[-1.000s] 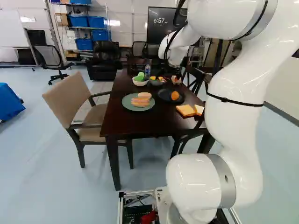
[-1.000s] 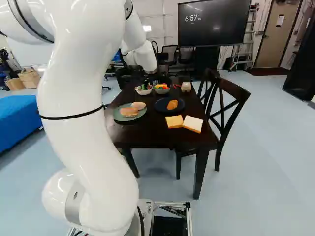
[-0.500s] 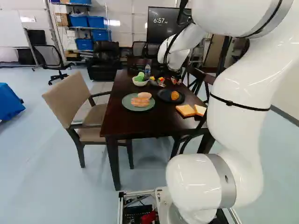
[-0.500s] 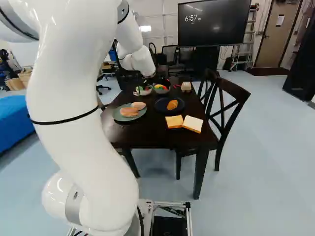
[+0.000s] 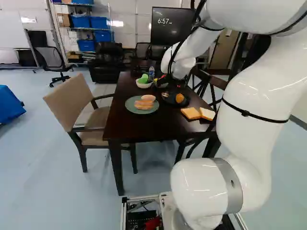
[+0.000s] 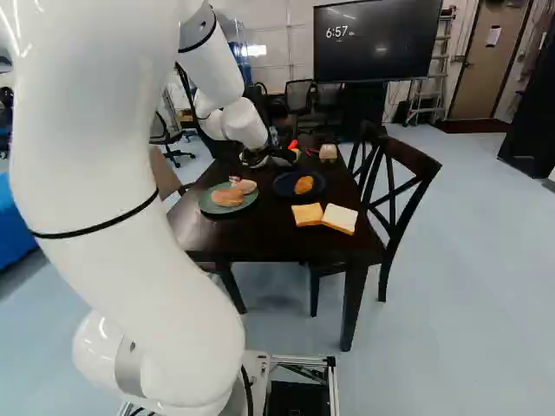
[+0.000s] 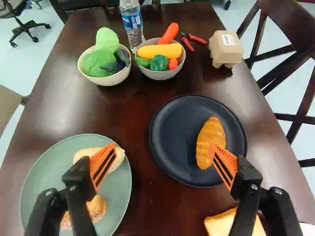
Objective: Move the croissant to the empty plate
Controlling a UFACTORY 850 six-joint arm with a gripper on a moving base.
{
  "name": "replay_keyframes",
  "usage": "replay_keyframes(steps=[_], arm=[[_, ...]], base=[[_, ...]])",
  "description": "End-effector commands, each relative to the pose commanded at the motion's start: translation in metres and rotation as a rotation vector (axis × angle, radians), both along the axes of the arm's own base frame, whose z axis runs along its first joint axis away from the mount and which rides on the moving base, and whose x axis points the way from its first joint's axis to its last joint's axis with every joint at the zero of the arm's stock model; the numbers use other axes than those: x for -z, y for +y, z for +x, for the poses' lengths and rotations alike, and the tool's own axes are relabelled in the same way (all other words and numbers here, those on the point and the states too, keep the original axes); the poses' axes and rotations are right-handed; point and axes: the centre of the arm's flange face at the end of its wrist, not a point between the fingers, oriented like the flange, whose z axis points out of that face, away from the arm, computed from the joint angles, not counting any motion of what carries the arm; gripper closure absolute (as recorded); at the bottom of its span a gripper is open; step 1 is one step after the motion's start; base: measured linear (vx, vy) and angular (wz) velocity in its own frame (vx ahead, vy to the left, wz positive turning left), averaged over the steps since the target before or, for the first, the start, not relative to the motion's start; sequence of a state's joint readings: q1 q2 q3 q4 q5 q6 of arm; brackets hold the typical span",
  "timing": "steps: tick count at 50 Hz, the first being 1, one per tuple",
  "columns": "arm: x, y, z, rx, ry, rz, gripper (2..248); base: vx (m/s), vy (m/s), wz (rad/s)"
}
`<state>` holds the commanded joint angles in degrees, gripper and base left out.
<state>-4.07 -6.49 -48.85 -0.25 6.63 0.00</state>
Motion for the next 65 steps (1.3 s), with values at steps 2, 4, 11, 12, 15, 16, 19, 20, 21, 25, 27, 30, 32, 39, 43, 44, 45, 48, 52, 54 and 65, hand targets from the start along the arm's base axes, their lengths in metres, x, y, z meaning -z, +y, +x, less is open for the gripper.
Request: replay_keyframes(steps=[2, 4, 11, 12, 15, 16, 19, 20, 21, 25, 27, 30, 32, 39, 43, 44, 45, 48, 52, 54, 65], arm=[[0.003, 0.001, -0.005, -0.002, -0.010, -0.001, 3], [0.005, 0.003, -0.011, -0.004, -0.020, -0.001, 3], [0.016, 0.007, -0.031, -0.010, -0.056, -0.003, 3], [0.017, 0.008, -0.034, -0.011, -0.062, -0.003, 3], [0.022, 0.010, -0.044, -0.014, -0.079, -0.004, 3], [0.024, 0.011, -0.047, -0.015, -0.084, -0.004, 3], [0.028, 0.013, -0.057, -0.018, -0.101, -0.005, 3], [0.030, 0.013, -0.060, -0.019, -0.107, -0.005, 3], [0.032, 0.014, -0.064, -0.020, -0.112, -0.005, 3], [0.038, 0.016, -0.076, -0.024, -0.134, -0.006, 3], [0.041, 0.017, -0.083, -0.026, -0.145, -0.007, 3], [0.046, 0.019, -0.093, -0.029, -0.161, -0.007, 3], [0.048, 0.020, -0.098, -0.031, -0.170, -0.007, 3], [0.058, 0.023, -0.119, -0.036, -0.203, -0.008, 3], [0.063, 0.025, -0.130, -0.039, -0.220, -0.009, 3], [0.065, 0.025, -0.132, -0.040, -0.225, -0.009, 3], [0.066, 0.026, -0.135, -0.041, -0.229, -0.009, 3], [0.070, 0.027, -0.143, -0.043, -0.242, -0.009, 3], [0.074, 0.028, -0.154, -0.046, -0.257, -0.009, 3], [0.077, 0.028, -0.158, -0.047, -0.265, -0.009, 3], [0.088, 0.031, -0.183, -0.053, -0.302, -0.010, 3]], base=[[0.000, 0.000, 0.000], [0.000, 0.000, 0.000], [0.000, 0.000, 0.000], [0.000, 0.000, 0.000], [0.000, 0.000, 0.000], [0.000, 0.000, 0.000], [0.000, 0.000, 0.000], [0.000, 0.000, 0.000], [0.000, 0.000, 0.000], [0.000, 0.000, 0.000], [0.000, 0.000, 0.000], [0.000, 0.000, 0.000], [0.000, 0.000, 0.000], [0.000, 0.000, 0.000], [0.000, 0.000, 0.000], [0.000, 0.000, 0.000], [0.000, 0.000, 0.000], [0.000, 0.000, 0.000], [0.000, 0.000, 0.000], [0.000, 0.000, 0.000], [0.000, 0.000, 0.000]])
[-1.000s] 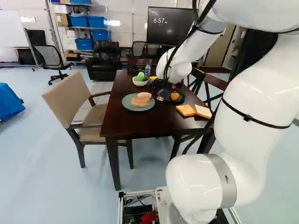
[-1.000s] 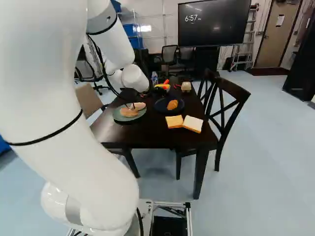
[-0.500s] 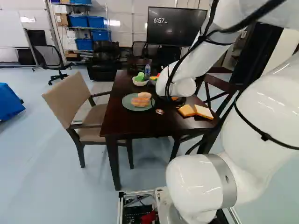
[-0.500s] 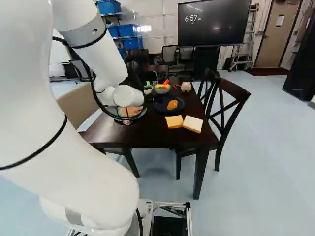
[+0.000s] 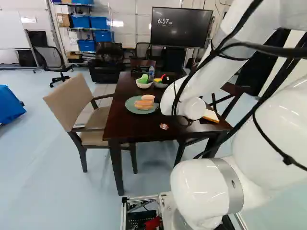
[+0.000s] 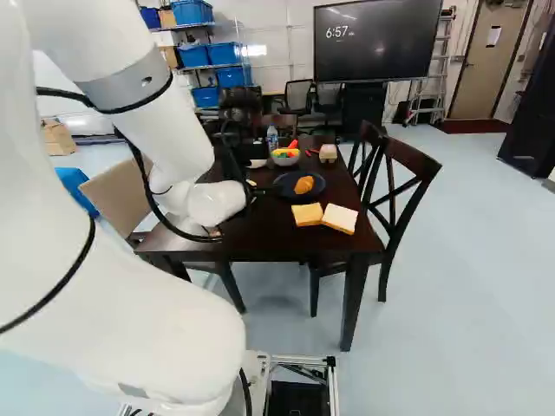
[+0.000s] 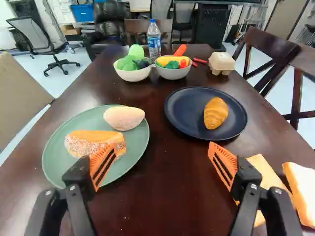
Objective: Move the croissant to the empty plate
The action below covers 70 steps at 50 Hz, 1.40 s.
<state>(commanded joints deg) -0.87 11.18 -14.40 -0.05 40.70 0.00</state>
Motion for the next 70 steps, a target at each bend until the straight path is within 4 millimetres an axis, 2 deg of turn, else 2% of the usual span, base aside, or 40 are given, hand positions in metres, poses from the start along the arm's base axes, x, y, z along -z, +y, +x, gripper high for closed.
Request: replay_keyframes(steps=[16, 33, 48, 70], arm=[[0.013, 0.003, -0.028, -0.007, -0.041, 0.000, 3], [0.021, 0.004, -0.047, -0.012, -0.070, 0.000, 3], [0.025, 0.005, -0.055, -0.014, -0.081, 0.000, 3], [0.025, 0.005, -0.056, -0.014, -0.082, 0.000, 3]], base=[[0.000, 0.000, 0.000], [0.000, 0.000, 0.000], [0.000, 0.000, 0.000], [0.000, 0.000, 0.000]])
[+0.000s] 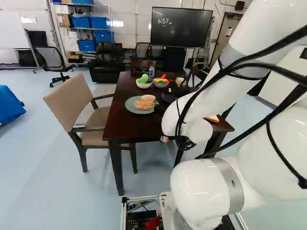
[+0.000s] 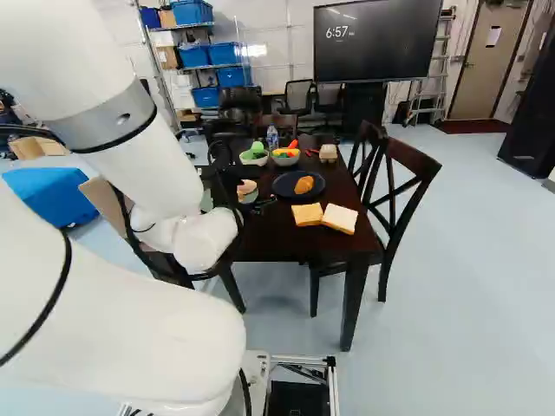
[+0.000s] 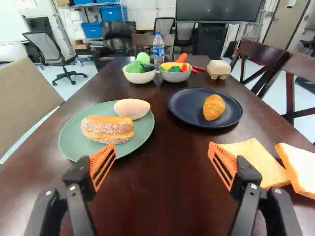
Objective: Move the croissant to the empty plate
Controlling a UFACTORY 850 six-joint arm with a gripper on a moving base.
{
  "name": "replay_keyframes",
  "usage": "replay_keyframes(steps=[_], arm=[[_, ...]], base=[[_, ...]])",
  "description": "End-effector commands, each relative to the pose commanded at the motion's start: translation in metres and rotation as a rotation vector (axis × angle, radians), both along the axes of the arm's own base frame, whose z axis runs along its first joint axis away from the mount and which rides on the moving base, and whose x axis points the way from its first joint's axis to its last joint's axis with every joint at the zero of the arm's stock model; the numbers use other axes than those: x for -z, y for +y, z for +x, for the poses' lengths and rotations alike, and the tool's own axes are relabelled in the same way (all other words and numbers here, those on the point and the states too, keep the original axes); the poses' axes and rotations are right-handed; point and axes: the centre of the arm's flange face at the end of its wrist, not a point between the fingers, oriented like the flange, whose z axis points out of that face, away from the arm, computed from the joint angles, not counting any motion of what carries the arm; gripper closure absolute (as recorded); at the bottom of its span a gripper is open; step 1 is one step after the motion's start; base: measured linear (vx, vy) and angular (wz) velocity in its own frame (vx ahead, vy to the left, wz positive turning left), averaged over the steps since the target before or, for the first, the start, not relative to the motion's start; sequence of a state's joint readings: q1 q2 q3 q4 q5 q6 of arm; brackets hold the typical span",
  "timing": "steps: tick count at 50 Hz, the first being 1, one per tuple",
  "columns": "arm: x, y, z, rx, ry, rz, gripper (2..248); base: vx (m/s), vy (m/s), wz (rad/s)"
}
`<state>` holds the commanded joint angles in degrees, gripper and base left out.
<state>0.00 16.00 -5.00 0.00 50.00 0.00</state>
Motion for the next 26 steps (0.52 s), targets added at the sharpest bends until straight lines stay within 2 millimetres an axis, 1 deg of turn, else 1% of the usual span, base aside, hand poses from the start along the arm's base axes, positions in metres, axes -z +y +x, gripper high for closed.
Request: replay_keyframes(steps=[26], arm=[[0.0000, 0.0000, 0.0000, 0.000, 0.000, 0.000, 3]], base=[[0.000, 0.000, 0.000]])
